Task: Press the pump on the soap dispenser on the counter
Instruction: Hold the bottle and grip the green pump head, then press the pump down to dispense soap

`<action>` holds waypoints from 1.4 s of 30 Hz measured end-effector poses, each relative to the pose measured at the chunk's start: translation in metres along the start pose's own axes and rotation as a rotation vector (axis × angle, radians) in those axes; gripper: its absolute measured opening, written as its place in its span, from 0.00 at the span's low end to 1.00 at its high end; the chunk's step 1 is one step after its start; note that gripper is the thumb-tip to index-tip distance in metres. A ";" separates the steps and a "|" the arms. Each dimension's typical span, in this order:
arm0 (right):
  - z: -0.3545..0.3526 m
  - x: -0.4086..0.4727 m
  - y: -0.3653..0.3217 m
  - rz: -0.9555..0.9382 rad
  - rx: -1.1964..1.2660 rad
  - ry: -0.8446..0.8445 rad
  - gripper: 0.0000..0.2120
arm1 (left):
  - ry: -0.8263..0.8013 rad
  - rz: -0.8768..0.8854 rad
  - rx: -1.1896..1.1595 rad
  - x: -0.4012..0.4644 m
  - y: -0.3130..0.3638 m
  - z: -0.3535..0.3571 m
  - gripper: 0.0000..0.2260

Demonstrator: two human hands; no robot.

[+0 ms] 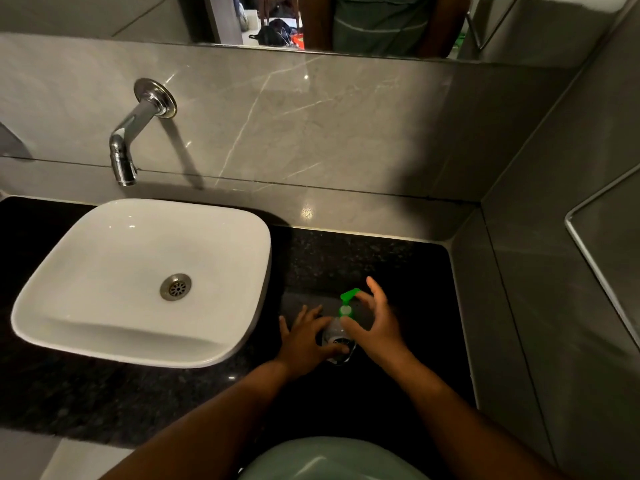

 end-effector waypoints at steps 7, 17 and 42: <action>0.001 0.004 -0.007 -0.040 -0.090 0.126 0.39 | 0.003 0.007 0.027 -0.001 0.000 0.003 0.35; 0.000 0.001 -0.003 -0.052 -0.001 0.084 0.37 | -0.005 0.011 0.002 -0.004 0.002 -0.002 0.35; 0.005 -0.003 -0.001 -0.048 0.035 0.051 0.38 | -0.024 0.009 0.046 -0.003 0.002 -0.001 0.33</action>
Point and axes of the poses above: each hand's wrist, its own x-axis towards the middle knuckle, its own z-axis out of the palm, y = z × x, the point moved 5 cm from there along x, towards the middle knuckle, and after that the axes turned 15 degrees about -z, right-handed, at the moved point
